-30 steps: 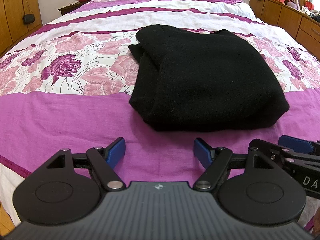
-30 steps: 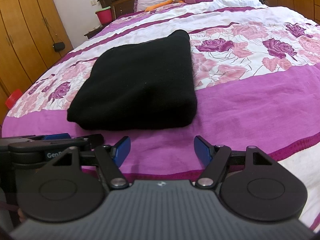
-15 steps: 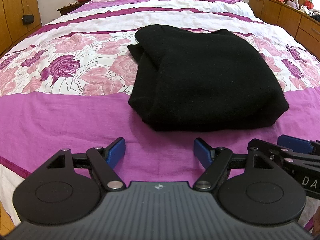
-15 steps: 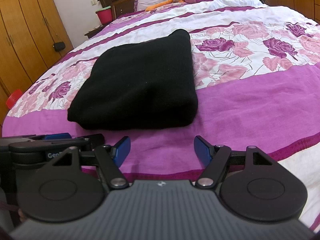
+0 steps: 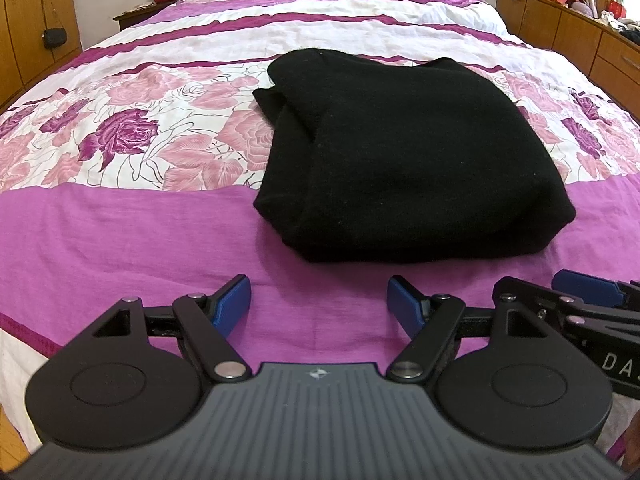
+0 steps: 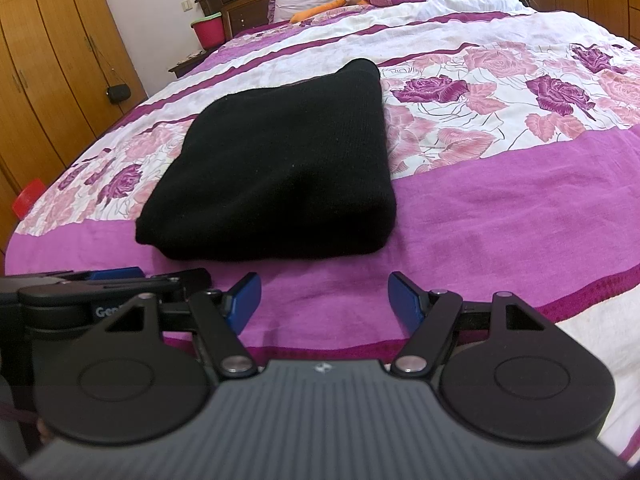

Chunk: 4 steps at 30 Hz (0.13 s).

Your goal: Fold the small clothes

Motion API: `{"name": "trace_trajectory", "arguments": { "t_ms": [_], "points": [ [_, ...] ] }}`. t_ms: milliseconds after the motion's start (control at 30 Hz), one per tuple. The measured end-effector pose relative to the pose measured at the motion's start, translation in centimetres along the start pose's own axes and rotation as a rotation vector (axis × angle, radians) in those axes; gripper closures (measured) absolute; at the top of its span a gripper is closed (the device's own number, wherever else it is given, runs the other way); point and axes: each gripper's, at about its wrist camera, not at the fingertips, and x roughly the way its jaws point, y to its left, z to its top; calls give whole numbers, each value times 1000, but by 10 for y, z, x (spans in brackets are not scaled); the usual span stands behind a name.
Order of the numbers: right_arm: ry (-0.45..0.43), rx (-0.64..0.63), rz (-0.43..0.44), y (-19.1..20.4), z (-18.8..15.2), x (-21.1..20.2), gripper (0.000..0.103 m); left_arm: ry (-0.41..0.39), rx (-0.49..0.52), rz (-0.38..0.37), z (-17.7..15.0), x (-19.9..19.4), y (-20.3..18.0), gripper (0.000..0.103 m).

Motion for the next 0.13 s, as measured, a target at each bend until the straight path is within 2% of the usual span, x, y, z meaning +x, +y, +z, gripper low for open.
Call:
{"name": "trace_trajectory", "arguments": {
  "t_ms": [133],
  "points": [
    [1,0,0,0,0,0,31,8,4,-6,0,0,0,24]
  ]
}}
